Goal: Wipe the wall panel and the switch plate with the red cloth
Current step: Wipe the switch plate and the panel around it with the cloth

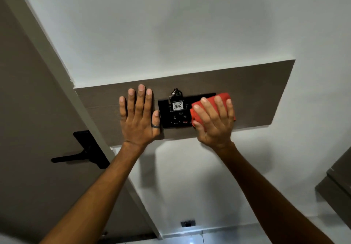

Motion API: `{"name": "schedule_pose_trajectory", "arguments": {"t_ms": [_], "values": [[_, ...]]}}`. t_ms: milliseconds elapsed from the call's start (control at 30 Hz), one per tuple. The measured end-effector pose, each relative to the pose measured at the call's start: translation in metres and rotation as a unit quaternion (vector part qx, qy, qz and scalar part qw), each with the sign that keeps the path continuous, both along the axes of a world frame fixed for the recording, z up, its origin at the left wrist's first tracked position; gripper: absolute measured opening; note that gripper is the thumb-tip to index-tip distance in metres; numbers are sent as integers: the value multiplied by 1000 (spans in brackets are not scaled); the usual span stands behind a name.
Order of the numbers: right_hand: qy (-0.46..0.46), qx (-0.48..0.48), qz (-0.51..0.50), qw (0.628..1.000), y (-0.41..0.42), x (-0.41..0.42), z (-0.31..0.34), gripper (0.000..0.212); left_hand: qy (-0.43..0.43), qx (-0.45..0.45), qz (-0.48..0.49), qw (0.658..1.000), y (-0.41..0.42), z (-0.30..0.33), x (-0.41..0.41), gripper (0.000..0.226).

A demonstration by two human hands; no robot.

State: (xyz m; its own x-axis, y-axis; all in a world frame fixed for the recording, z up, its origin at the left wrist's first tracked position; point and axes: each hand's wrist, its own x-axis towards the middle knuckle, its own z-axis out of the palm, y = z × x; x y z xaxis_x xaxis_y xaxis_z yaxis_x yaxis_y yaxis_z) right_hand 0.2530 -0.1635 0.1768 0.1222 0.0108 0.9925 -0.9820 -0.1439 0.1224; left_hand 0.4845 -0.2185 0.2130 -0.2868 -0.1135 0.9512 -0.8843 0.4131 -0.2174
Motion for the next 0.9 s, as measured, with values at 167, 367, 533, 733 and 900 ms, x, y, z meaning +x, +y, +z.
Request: {"name": "schedule_pose_trajectory", "arguments": {"t_ms": [167, 367, 533, 733, 900], "values": [[-170, -12, 27, 985, -5, 49, 26, 36, -3, 2, -3, 1000, 4, 1, -1, 64], [-112, -25, -17, 993, -3, 8, 47, 23, 5, -1, -6, 1000, 0, 0, -1, 64], [-252, -58, -16, 966, -1, 20, 51, 25, 2, -6, 2, 1000, 1, 1, -1, 65], [-74, 2, 29, 997, -7, 28, 4, 40, 5, -4, -4, 1000, -2, -2, 0, 63], [20, 44, -4, 999, 8, -3, -49, 39, 0, -13, 1, 1000, 0, 0, -1, 63]]}}
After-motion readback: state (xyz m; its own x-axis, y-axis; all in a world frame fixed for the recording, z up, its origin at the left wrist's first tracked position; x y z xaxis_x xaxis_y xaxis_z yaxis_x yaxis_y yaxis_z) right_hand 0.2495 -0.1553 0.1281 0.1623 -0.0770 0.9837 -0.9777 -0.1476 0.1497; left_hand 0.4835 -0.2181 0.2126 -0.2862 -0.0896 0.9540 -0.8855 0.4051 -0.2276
